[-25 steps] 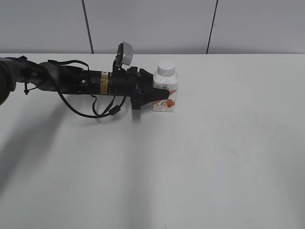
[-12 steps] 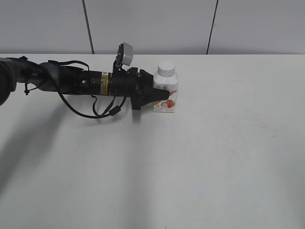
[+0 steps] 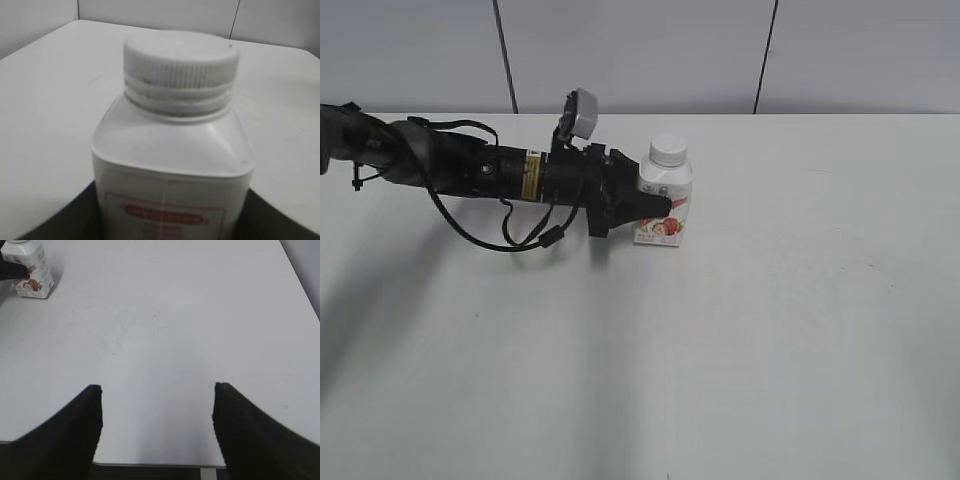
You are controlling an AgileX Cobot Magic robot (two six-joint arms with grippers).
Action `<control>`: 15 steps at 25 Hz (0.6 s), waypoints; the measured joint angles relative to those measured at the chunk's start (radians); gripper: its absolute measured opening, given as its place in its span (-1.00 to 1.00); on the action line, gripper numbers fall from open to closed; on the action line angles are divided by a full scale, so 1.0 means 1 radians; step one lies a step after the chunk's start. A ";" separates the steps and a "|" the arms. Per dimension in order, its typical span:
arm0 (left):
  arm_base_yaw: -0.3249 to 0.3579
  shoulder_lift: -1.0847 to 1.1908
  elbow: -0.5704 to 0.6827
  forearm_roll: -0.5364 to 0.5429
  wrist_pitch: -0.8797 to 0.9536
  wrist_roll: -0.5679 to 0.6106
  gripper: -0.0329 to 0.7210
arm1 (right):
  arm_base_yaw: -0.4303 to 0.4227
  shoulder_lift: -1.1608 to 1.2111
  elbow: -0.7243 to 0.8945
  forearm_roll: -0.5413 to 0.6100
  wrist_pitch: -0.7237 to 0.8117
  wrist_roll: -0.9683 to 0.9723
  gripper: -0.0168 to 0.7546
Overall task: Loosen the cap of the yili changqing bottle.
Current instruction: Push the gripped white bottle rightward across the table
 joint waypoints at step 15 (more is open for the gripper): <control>-0.005 -0.253 0.519 -0.190 0.003 0.356 0.06 | 0.000 0.000 0.000 0.000 0.000 0.000 0.46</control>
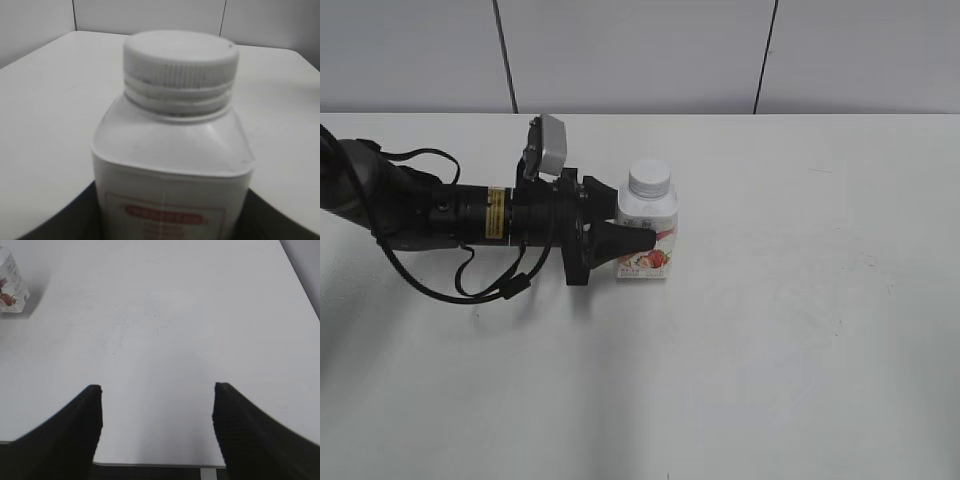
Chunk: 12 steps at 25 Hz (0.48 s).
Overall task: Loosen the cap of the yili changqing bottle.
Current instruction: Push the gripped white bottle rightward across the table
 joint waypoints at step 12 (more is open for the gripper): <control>-0.023 -0.013 0.121 -0.033 0.008 0.105 0.06 | 0.000 0.000 0.000 0.000 0.000 0.000 0.46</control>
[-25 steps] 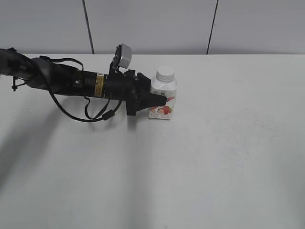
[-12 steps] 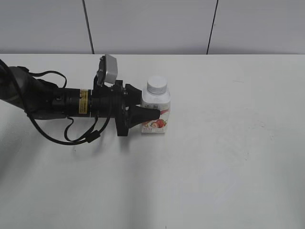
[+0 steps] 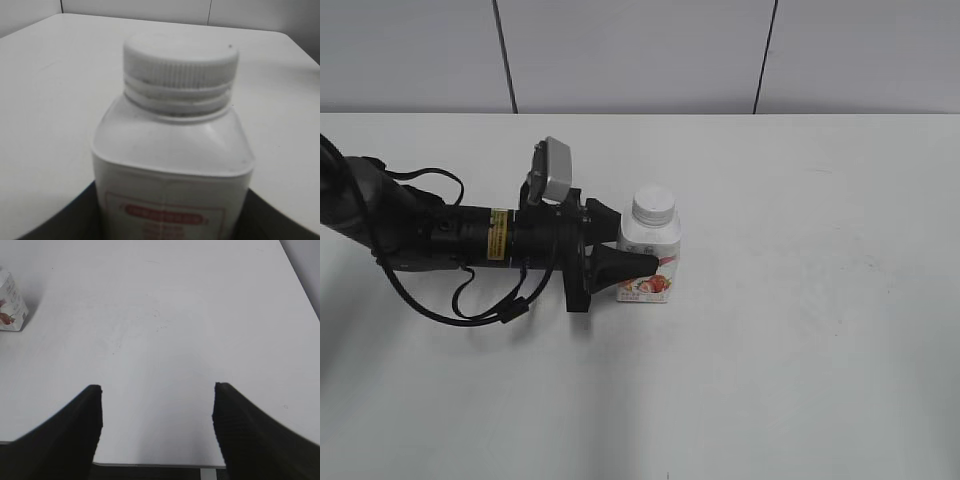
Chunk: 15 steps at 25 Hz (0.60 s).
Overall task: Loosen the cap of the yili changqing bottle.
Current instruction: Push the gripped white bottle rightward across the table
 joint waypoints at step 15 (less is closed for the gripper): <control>0.002 0.038 0.000 -0.020 -0.032 0.005 0.06 | 0.000 0.000 0.000 0.000 0.000 0.000 0.46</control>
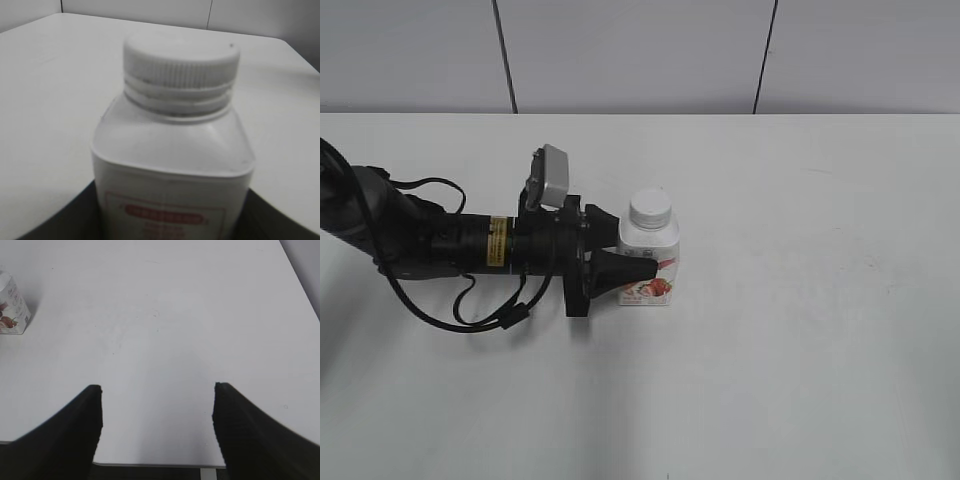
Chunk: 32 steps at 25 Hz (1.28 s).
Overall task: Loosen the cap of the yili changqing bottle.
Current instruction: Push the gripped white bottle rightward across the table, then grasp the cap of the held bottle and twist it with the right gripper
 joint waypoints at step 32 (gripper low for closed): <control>0.026 0.000 -0.002 0.082 -0.019 0.003 0.06 | 0.000 0.049 -0.021 -0.002 -0.052 0.046 0.44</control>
